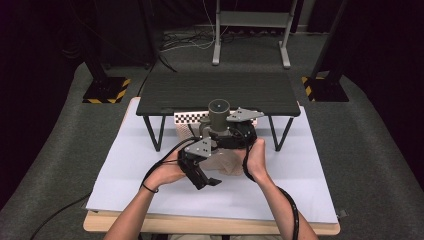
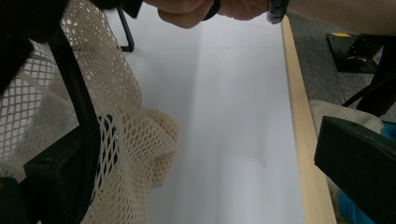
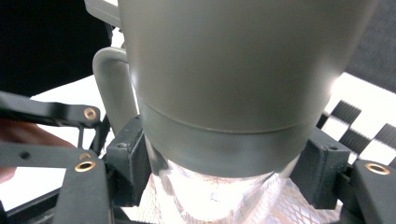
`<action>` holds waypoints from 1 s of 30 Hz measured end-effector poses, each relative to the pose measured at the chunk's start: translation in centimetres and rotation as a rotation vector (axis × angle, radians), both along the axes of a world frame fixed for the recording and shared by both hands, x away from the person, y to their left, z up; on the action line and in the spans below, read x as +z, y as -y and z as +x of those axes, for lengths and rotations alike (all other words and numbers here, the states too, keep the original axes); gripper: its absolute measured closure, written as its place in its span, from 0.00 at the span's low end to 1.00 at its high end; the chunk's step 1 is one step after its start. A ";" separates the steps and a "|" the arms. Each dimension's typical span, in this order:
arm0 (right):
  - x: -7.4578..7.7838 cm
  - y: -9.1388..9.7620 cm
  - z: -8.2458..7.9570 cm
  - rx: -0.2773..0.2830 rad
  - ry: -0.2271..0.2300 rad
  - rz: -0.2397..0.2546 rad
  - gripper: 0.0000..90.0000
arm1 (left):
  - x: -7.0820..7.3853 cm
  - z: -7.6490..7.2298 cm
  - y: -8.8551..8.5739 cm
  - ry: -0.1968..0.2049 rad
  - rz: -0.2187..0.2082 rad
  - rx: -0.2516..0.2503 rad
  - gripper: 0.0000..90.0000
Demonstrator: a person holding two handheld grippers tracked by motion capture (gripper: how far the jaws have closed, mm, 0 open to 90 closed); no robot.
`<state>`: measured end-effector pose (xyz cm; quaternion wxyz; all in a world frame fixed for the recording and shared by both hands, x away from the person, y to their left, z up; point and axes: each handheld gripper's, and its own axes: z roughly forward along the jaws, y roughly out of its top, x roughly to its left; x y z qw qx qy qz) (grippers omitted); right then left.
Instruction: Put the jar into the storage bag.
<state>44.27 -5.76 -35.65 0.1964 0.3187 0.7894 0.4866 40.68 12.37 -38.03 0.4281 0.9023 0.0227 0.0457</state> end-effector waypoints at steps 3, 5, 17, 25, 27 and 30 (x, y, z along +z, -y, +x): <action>-0.6 0.0 0.1 0.001 -0.018 -0.017 0.33 | 0.0 0.0 0.0 -0.002 0.000 0.000 0.00; -1.1 0.0 0.2 -0.001 -0.026 -0.034 0.33 | 0.0 0.0 0.0 -0.004 0.001 0.003 0.00; -1.5 -0.7 0.7 0.005 -0.071 -0.139 0.33 | -0.4 0.4 0.3 -0.011 0.033 0.033 0.00; -1.3 -0.6 0.7 0.011 -0.086 -0.160 0.33 | -0.2 0.4 0.2 -0.002 0.024 0.042 0.00; -1.2 -0.5 0.8 0.015 -0.093 -0.160 0.33 | -0.2 0.3 0.2 0.001 0.026 0.042 0.00; -0.9 -0.3 0.7 0.011 -0.071 -0.139 0.24 | 0.1 0.2 0.0 0.008 0.026 0.040 0.01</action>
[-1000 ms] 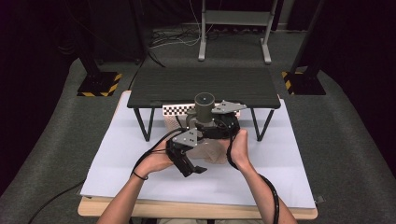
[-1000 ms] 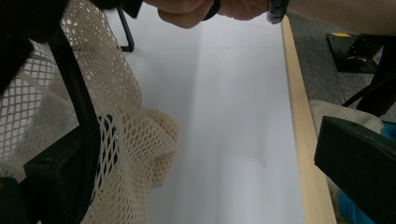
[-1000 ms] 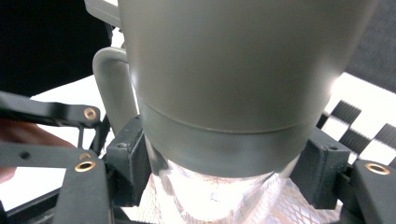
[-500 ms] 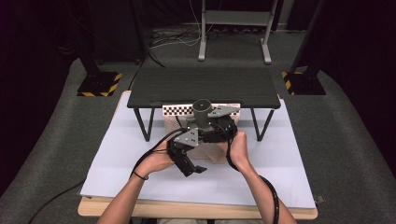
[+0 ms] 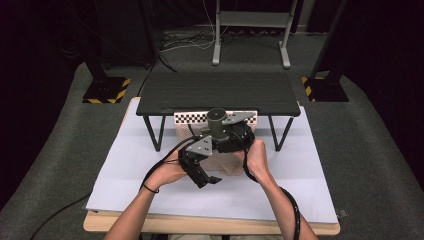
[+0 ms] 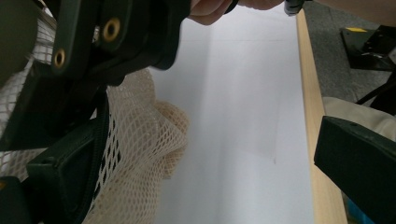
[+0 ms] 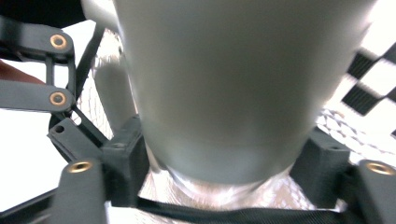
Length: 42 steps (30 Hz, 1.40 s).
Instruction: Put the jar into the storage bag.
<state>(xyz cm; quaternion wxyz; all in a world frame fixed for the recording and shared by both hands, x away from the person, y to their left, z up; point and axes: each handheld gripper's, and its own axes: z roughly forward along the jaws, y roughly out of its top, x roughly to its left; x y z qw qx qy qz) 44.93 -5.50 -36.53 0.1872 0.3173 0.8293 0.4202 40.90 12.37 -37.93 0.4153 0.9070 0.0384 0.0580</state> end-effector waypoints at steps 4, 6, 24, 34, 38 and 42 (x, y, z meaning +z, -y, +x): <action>1.3 0.8 -0.3 0.043 0.006 0.030 0.20 | 1.0 -0.5 -0.6 0.039 -0.031 0.011 0.00; 1.8 1.3 -0.6 0.079 -0.004 0.047 0.18 | 1.5 -0.9 -0.9 0.056 -0.039 0.017 0.00; 3.8 2.2 -3.3 0.176 0.268 0.145 0.03 | 3.7 -2.3 -2.0 0.297 -0.199 0.109 0.00; 5.0 5.4 -5.2 0.144 0.302 0.131 0.02 | 2.3 -2.8 -6.0 0.257 -0.175 0.198 0.00; 3.0 8.8 -6.3 0.090 0.258 0.087 0.02 | -0.7 -2.7 -8.8 0.179 -0.108 0.263 0.00; 0.0 12.3 -7.2 0.027 0.200 0.056 0.02 | -3.8 -2.8 -10.8 0.111 -0.049 0.314 0.00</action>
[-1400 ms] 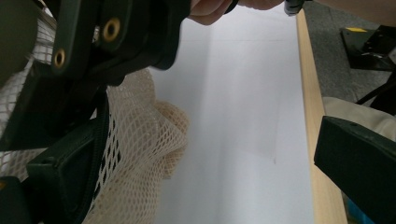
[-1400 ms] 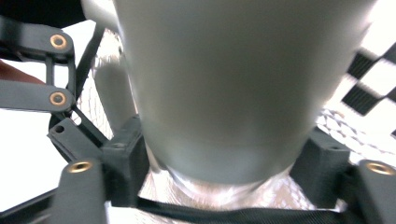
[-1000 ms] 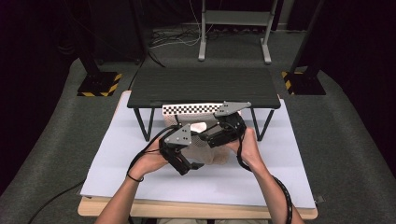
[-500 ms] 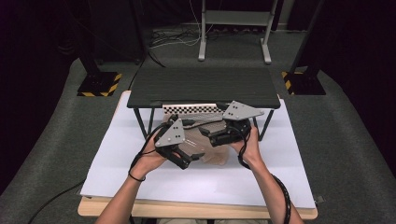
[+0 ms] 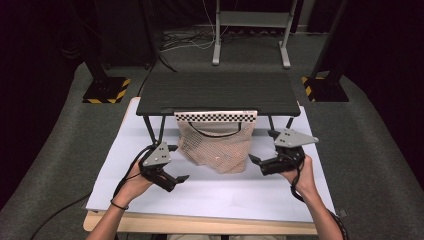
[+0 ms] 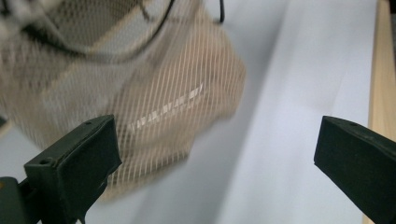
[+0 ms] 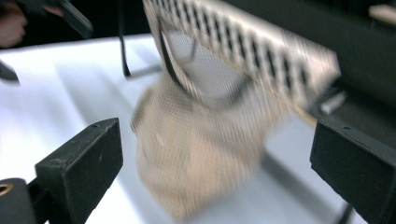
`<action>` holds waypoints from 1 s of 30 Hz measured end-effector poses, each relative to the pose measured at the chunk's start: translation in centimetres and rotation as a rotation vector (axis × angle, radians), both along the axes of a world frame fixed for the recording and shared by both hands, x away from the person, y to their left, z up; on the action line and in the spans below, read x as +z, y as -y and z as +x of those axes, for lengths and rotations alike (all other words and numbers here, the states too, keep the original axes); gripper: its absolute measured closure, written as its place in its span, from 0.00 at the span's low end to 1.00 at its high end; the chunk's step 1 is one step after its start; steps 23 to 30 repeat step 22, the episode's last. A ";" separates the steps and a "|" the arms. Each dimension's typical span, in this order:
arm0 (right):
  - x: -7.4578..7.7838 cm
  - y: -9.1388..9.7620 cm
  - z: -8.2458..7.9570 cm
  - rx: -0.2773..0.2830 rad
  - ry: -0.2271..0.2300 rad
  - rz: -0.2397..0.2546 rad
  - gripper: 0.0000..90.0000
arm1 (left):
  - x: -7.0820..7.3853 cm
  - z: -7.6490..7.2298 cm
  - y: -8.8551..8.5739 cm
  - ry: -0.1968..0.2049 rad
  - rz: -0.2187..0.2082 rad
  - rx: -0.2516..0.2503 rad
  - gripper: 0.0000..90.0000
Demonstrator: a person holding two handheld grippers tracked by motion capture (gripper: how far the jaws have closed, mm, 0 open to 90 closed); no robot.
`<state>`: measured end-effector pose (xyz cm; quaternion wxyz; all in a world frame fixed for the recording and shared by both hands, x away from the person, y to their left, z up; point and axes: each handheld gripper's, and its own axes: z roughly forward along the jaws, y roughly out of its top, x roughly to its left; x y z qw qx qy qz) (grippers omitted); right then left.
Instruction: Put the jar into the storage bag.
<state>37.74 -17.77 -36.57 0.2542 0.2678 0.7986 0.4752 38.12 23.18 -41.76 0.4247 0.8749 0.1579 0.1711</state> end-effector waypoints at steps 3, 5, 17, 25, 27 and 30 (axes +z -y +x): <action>-2.9 2.3 -0.5 -0.052 -0.063 -0.023 0.02 | -2.4 0.1 -1.1 -0.053 0.023 0.035 0.00; -5.1 3.6 -0.7 -0.079 -0.118 -0.030 0.02 | -4.0 0.2 -1.8 -0.088 0.036 0.061 0.00; -14.0 7.3 0.0 -0.154 -0.342 -0.158 0.00 | -9.4 1.5 -5.1 -0.309 -0.071 0.172 0.00; -14.3 7.4 -0.1 -0.155 -0.338 -0.152 0.00 | -9.4 1.3 -4.8 -0.290 -0.049 0.182 0.01; -14.3 7.4 -0.1 -0.155 -0.338 -0.152 0.00 | -9.4 1.3 -4.8 -0.290 -0.049 0.182 0.01; -14.3 7.4 -0.1 -0.155 -0.338 -0.152 0.00 | -9.4 1.3 -4.8 -0.290 -0.049 0.182 0.01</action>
